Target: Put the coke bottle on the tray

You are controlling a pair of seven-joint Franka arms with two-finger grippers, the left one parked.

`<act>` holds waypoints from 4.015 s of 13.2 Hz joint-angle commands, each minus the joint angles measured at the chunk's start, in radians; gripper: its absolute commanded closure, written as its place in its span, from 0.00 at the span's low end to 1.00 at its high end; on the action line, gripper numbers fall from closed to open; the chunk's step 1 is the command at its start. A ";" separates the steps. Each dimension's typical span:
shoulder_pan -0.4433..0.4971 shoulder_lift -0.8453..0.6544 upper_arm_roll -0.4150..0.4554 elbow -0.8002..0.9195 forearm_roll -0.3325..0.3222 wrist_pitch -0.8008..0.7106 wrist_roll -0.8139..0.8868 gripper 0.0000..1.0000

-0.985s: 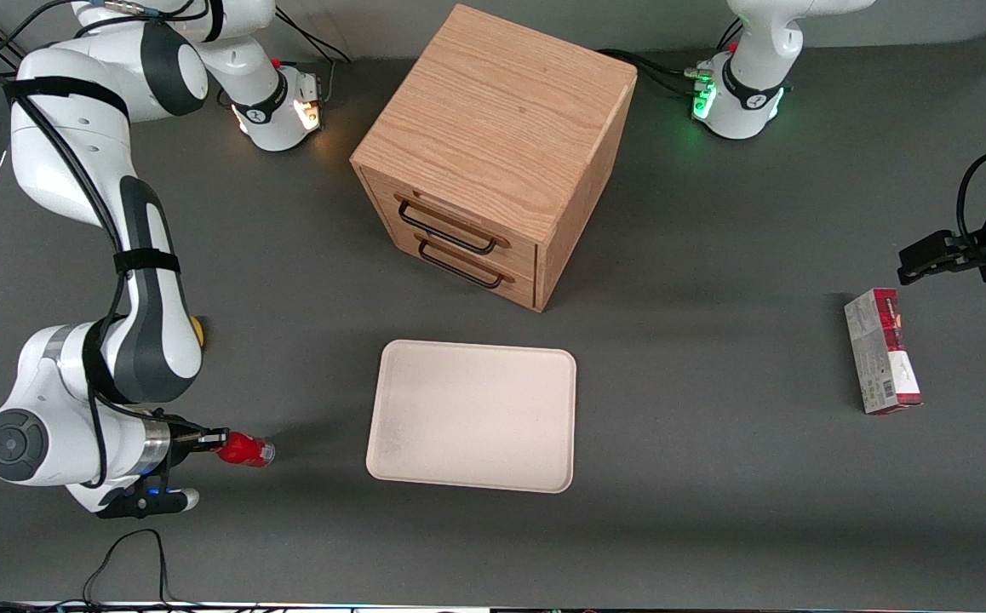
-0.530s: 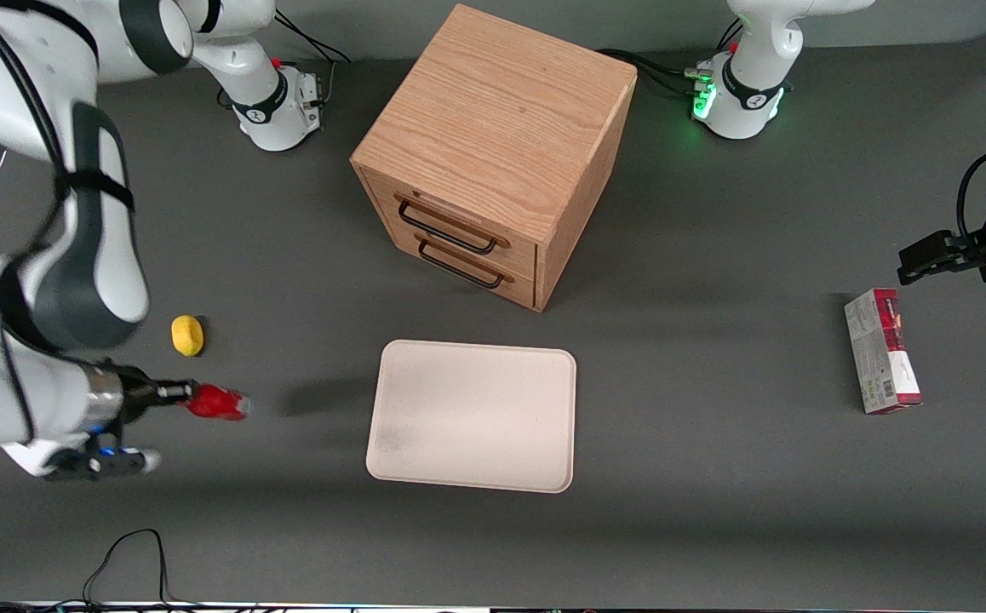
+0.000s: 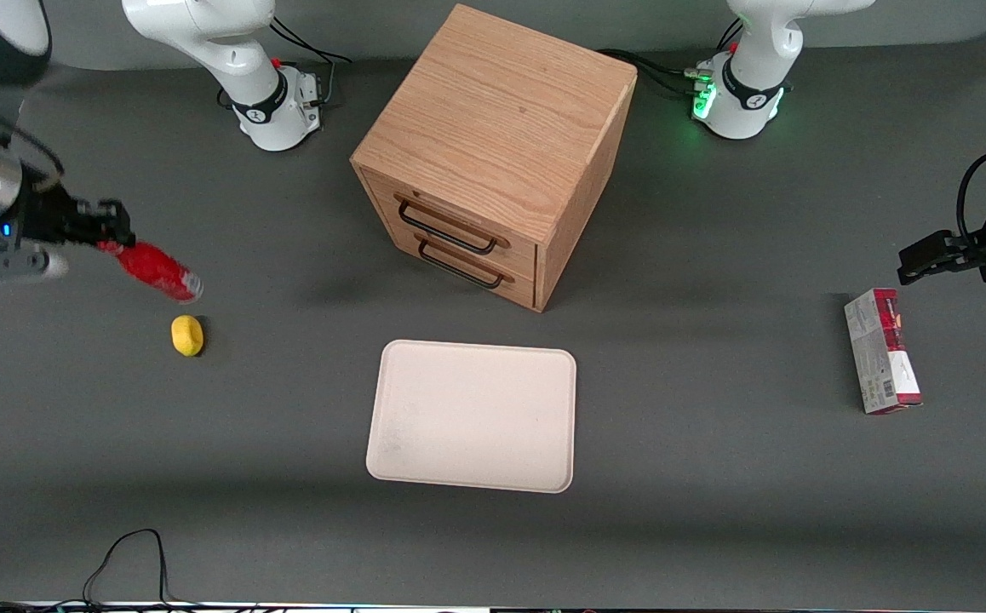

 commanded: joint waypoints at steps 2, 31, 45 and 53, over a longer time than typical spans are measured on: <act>0.007 -0.054 0.004 -0.084 -0.024 0.038 -0.019 1.00; 0.268 1.026 0.127 0.846 -0.056 0.375 0.737 1.00; 0.263 1.017 0.122 0.846 -0.056 0.371 0.765 0.00; 0.010 0.564 0.122 0.462 0.122 0.074 0.273 0.00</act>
